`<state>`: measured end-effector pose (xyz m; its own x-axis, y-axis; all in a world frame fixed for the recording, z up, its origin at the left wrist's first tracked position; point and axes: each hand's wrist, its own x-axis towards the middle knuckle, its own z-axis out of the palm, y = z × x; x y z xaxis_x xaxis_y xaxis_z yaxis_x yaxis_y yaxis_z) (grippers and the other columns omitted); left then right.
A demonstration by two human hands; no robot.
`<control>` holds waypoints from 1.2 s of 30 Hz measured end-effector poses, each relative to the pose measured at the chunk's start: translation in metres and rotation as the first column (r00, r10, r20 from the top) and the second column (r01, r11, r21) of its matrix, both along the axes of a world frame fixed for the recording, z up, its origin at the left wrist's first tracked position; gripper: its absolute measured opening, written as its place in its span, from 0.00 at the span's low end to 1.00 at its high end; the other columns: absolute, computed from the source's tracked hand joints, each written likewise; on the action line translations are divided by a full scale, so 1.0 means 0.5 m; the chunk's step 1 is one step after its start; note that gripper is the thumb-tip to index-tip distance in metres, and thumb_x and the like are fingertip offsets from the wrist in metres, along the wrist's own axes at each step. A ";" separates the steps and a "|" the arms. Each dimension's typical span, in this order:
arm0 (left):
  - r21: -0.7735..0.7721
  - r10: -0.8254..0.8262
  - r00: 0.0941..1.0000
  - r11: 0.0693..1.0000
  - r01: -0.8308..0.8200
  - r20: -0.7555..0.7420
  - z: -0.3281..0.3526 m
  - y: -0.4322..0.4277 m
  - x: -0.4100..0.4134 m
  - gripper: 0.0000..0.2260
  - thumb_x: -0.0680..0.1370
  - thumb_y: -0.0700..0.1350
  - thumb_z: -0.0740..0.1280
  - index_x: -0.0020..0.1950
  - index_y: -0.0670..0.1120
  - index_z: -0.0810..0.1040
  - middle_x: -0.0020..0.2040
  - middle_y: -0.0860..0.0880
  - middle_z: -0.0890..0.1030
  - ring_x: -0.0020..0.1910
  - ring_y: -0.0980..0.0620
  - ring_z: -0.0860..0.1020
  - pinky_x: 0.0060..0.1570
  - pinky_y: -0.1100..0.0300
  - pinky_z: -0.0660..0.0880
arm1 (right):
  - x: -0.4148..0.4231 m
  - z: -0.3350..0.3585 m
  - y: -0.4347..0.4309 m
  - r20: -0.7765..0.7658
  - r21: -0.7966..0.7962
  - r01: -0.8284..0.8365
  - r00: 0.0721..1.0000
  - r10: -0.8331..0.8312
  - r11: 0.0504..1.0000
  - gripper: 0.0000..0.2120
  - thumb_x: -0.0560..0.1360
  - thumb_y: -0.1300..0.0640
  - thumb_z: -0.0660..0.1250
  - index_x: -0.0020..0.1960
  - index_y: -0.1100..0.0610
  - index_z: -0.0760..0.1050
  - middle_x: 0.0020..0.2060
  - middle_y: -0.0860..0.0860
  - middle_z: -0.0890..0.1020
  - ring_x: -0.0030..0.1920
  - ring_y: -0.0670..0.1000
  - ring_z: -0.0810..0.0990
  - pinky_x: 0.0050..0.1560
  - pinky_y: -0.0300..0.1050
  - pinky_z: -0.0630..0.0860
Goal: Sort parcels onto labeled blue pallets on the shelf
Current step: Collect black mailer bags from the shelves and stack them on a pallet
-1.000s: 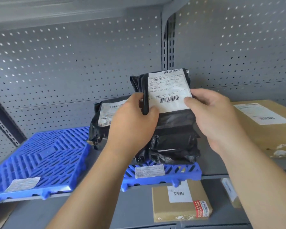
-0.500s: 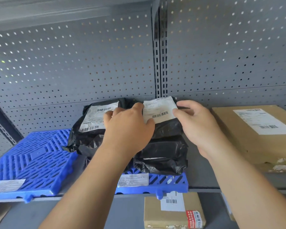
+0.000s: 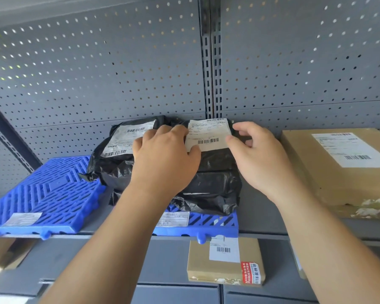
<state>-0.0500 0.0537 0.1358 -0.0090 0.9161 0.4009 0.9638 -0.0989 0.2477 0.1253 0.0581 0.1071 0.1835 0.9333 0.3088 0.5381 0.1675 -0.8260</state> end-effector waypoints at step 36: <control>0.008 -0.440 0.887 0.897 0.443 0.140 -0.162 -0.361 0.112 0.19 0.80 0.51 0.66 0.71 0.51 0.74 0.67 0.50 0.75 0.65 0.43 0.71 0.61 0.45 0.72 | 0.077 -0.099 -0.509 0.428 -0.044 0.414 0.830 -0.357 0.909 0.26 0.80 0.45 0.64 0.76 0.47 0.65 0.69 0.50 0.74 0.69 0.58 0.70 0.64 0.62 0.72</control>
<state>0.0059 -0.1269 0.0550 0.3461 0.8474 0.4026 0.7794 -0.4986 0.3793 0.1636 -0.1964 0.0576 0.4233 0.8490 0.3162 0.8244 -0.2162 -0.5231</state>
